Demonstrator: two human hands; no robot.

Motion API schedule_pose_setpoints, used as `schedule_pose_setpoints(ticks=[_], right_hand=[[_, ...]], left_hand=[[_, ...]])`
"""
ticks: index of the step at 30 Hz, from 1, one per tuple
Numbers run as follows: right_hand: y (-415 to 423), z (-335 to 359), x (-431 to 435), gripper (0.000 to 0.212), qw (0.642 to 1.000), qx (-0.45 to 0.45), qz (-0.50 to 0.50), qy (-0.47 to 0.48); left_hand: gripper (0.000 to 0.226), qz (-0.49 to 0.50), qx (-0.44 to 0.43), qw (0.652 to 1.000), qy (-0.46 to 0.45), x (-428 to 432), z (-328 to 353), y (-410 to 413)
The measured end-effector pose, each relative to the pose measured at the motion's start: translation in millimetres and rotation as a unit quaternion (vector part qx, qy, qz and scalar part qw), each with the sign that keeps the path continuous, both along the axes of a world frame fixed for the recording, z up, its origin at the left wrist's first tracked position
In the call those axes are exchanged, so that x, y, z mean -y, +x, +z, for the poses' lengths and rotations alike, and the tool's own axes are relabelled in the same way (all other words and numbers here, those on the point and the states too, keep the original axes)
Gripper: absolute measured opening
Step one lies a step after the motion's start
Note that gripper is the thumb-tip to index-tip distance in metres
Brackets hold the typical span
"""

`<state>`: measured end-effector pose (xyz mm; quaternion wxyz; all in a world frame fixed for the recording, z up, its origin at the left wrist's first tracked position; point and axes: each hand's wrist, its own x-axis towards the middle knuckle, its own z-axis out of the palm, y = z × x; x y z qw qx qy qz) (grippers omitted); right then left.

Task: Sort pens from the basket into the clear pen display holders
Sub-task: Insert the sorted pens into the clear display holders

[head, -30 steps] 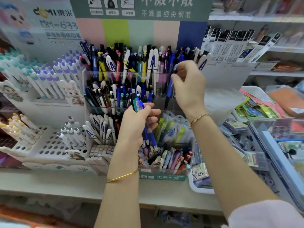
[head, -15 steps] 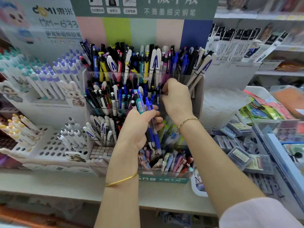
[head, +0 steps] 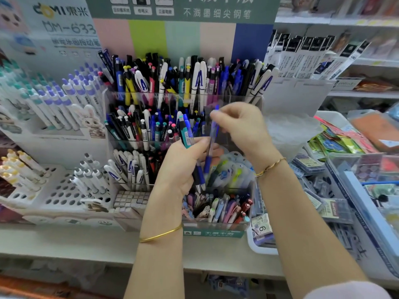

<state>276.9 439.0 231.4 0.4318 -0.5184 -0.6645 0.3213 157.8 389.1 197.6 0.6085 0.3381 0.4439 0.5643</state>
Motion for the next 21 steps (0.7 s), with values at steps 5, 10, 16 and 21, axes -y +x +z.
schedule_pose_setpoints(ticks=[5, 10, 16, 21], right_hand=[[1.2, 13.7, -10.9, 0.021, 0.968, -0.147, -0.156, 0.133], [-4.1, 9.0, -16.5, 0.012, 0.971, -0.039, -0.153, 0.18], [-16.7, -14.5, -27.2, 0.02, 0.975, 0.172, -0.093, 0.108], [-24.2, -21.2, -22.1, 0.017, 0.978, 0.177, -0.092, 0.063]], left_hand=[[0.017, 0.04, -0.02, 0.998, -0.042, 0.8, -0.9, -7.6], [0.011, 0.049, -0.058, 0.996, -0.045, 2.8, -1.5, -9.2], [0.024, 0.026, -0.019, 0.995, -0.093, 1.5, 3.5, -6.5], [0.008, 0.016, -0.01, 0.995, -0.103, 3.7, 4.0, -4.0]])
